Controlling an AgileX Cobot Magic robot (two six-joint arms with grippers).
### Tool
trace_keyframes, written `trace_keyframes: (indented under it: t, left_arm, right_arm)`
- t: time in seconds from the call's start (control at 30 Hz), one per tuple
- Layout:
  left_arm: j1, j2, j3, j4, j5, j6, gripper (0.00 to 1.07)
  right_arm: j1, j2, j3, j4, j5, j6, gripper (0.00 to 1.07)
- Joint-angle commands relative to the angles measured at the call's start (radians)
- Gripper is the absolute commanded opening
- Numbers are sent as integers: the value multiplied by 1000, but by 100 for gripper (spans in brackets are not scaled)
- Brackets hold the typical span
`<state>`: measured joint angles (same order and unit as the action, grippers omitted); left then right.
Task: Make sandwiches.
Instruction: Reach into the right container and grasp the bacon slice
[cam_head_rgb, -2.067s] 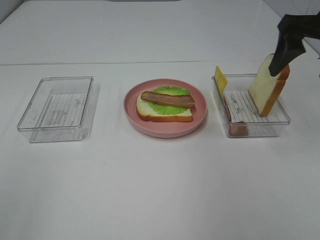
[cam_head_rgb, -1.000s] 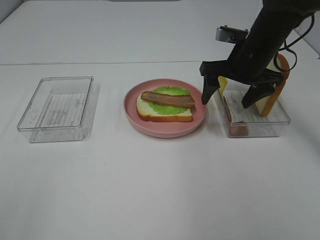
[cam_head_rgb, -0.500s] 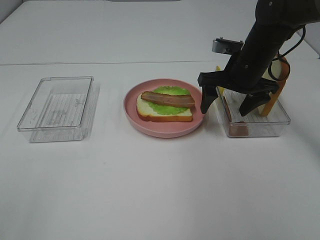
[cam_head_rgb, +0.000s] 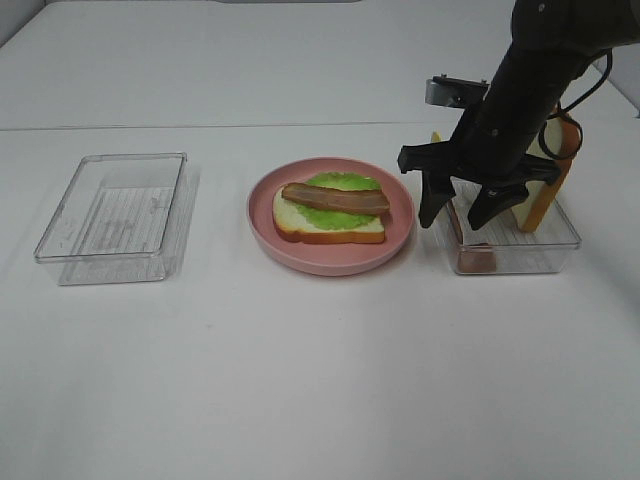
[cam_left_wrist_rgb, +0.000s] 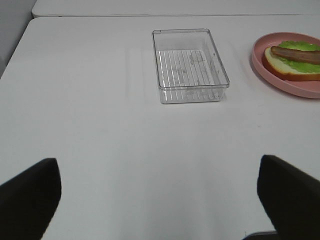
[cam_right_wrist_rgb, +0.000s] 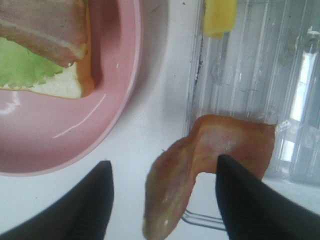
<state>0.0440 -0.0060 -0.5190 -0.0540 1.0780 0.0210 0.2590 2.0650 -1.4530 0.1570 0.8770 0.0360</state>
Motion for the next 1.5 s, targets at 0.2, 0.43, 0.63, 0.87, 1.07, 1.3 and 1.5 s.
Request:
trace_keyframes:
  t: [0.2,0.43,0.63,0.87,1.07,1.3,1.5]
  left_arm:
    - [-5,-22,1,-2,-8,-4,102]
    - [-5,-22,1,-2,-8,-4,102]
    - [-5,-22,1,-2,-8,-4,102]
    - [-5,-22,1,-2,-8,-4,102]
    - [-5,-22,1,-2,-8,-4,102]
    - [-5,-22,1,-2,-8,-4,102]
    - [-5,-22,1,-2,-8,-4,102]
  right_arm:
    - [-1,2,-6,-10,12,-10,41]
    - [-1,2,-6,-11,12,-10,35]
    - [-1,2,-6,-11,12,-10,35]
    - [-1,2,-6,-14,15,-10,33]
    - [-1,2,-6,-14,40,22,13]
    - [-1,2,-6,-14,61,24,0]
    - [-1,1,-6,-12,71,25,0]
